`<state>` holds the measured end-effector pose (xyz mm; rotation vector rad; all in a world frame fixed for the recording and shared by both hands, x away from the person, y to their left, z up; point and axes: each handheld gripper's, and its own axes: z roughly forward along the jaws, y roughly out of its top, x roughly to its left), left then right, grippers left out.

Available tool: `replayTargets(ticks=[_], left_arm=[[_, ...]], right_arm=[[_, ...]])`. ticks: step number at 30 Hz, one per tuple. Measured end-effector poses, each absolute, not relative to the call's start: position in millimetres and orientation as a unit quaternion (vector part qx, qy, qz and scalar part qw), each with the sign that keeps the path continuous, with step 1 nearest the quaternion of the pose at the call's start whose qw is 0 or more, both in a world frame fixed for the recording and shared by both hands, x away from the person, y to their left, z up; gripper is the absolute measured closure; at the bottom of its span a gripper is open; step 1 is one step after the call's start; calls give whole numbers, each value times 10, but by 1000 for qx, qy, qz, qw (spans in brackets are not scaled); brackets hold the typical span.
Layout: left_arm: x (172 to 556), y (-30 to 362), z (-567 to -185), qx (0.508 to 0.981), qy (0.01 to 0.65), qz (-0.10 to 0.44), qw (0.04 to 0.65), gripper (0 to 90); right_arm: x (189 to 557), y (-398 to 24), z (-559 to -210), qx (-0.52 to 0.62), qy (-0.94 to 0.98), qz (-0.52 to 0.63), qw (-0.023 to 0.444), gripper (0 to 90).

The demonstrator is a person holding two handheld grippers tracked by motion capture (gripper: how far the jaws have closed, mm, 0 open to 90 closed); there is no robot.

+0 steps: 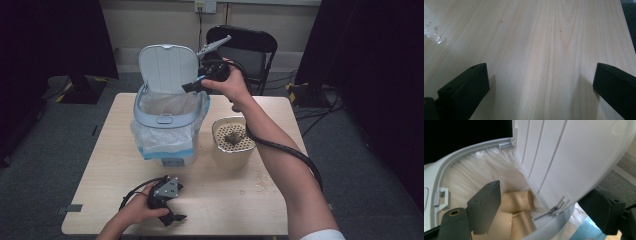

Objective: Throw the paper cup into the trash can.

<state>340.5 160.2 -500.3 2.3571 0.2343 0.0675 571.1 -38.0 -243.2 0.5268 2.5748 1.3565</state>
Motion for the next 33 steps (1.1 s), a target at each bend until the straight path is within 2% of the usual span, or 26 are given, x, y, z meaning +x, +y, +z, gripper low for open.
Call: replayTargets(ticks=[8,33], left_arm=[[3405,1602,-5003,921,91,26,377,0],[3406,1603,-5003,922,91,26,377,0]], right_arm=[[5713,-396,-2405,175,865,461,90,221],[5629,-357,-2259,145,860,479,97,203]])
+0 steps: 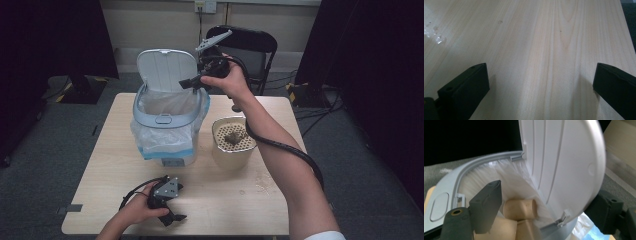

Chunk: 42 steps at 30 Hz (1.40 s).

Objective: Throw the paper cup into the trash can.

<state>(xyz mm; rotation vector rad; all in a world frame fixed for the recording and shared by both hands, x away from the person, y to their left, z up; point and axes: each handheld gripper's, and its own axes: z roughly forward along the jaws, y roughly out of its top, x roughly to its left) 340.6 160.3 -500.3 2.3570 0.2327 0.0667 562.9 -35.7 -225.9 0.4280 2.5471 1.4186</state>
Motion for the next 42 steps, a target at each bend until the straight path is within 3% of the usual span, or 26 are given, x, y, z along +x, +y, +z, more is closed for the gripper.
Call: replayTargets(ticks=[42], left_arm=[[3403,1601,-5001,922,92,27,376,0]], right_arm=[[5237,-112,-2370,112,872,471,71,157]])
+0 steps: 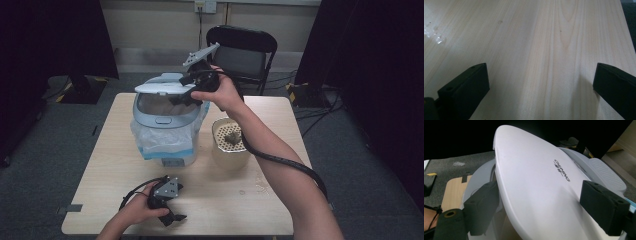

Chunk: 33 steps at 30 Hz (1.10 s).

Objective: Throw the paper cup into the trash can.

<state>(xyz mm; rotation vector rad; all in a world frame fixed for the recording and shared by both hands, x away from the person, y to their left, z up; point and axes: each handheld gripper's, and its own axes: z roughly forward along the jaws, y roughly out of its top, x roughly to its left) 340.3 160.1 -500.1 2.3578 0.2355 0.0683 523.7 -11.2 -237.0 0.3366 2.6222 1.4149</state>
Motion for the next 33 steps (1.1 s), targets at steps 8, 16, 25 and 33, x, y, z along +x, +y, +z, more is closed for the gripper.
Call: replayTargets(ticks=[8,16,25,33], left_arm=[[3403,1602,-5001,922,92,27,376,0],[3403,1601,-5001,922,92,27,376,0],[3405,1603,-5000,922,91,28,375,0],[3406,1604,-4999,923,89,28,374,0]], right_arm=[[5139,-76,-2387,99,873,474,67,148],[5076,-89,-2401,98,872,476,62,149],[5023,-105,-2425,96,874,473,59,148],[5009,-116,-2437,99,875,472,52,149]])
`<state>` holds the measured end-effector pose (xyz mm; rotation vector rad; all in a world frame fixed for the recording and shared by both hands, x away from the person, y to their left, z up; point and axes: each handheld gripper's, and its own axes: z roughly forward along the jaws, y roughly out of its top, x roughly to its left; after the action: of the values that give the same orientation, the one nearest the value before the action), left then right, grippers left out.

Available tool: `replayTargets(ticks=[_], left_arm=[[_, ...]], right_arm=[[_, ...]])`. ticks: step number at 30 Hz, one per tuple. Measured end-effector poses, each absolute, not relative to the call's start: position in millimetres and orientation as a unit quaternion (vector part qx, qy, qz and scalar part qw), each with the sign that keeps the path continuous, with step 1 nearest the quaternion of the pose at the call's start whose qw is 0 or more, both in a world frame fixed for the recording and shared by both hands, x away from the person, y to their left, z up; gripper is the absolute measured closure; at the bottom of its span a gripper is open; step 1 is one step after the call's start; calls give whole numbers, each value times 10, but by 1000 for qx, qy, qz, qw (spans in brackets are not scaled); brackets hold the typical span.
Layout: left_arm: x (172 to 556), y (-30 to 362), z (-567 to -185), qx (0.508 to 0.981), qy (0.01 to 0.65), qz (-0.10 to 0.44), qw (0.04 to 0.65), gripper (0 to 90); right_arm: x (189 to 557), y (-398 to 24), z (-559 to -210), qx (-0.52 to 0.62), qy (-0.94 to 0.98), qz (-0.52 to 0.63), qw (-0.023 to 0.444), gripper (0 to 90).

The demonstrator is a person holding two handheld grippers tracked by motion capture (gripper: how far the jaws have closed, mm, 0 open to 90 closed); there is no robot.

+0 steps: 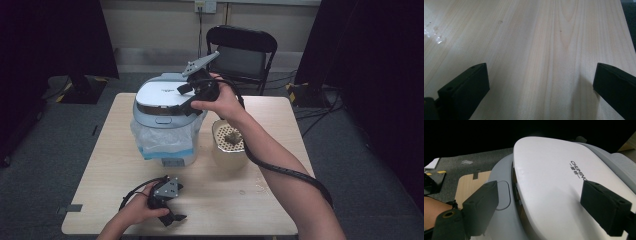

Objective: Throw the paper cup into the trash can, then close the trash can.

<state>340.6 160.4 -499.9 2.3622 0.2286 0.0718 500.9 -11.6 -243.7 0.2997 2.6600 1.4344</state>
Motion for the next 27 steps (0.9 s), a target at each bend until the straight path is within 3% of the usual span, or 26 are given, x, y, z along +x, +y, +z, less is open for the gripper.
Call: replayTargets(ticks=[22,27], left_arm=[[3402,1607,-5006,921,90,29,378,0],[3402,1607,-5004,921,90,29,377,0]], right_arm=[[4987,-96,-2456,114,878,464,27,157],[5003,-111,-2470,116,881,458,20,221]])
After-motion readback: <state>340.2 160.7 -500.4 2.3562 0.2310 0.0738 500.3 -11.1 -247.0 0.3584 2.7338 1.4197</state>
